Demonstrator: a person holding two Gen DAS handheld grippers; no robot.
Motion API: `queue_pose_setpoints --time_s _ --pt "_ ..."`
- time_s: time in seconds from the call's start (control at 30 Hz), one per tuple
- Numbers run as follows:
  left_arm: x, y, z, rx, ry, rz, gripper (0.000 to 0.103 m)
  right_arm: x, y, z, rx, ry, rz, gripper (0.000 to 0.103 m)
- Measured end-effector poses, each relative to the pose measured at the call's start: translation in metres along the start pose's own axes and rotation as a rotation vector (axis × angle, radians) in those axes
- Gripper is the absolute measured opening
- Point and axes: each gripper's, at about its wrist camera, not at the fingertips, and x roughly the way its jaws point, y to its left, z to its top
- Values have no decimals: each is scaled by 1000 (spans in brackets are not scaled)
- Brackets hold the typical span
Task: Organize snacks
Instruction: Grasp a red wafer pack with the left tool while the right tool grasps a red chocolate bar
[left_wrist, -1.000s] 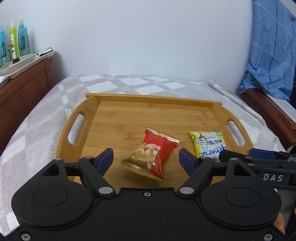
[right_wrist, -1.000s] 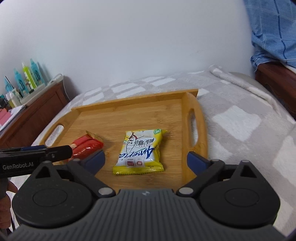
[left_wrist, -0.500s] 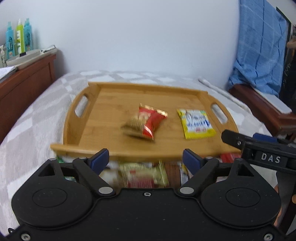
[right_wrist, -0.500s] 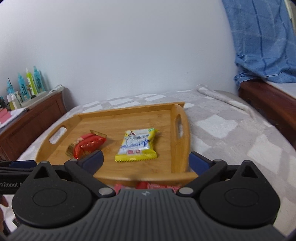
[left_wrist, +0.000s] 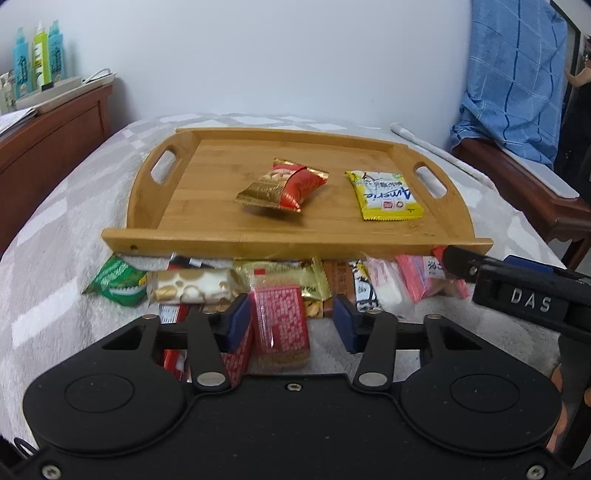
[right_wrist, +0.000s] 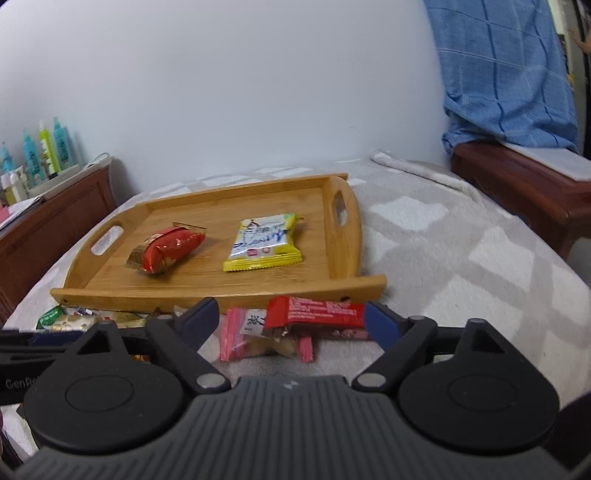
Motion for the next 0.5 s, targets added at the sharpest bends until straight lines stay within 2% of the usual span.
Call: queue_pose_setpoints --time_s 0.1,0.3,0.37,0.5 --pt "1 3 -5 -20 20 -13 26 0 -8 -1 51 4 -30 89" --pt "8 4 -9 -30 32 15 27 11 -26 0 161 57 -47 90" --pt "10 5 -8 -34 30 26 33 17 -30 2 180 78 -62 93" --pt "13 6 -7 -44 21 36 37 30 -38 5 211 113 -81 98"
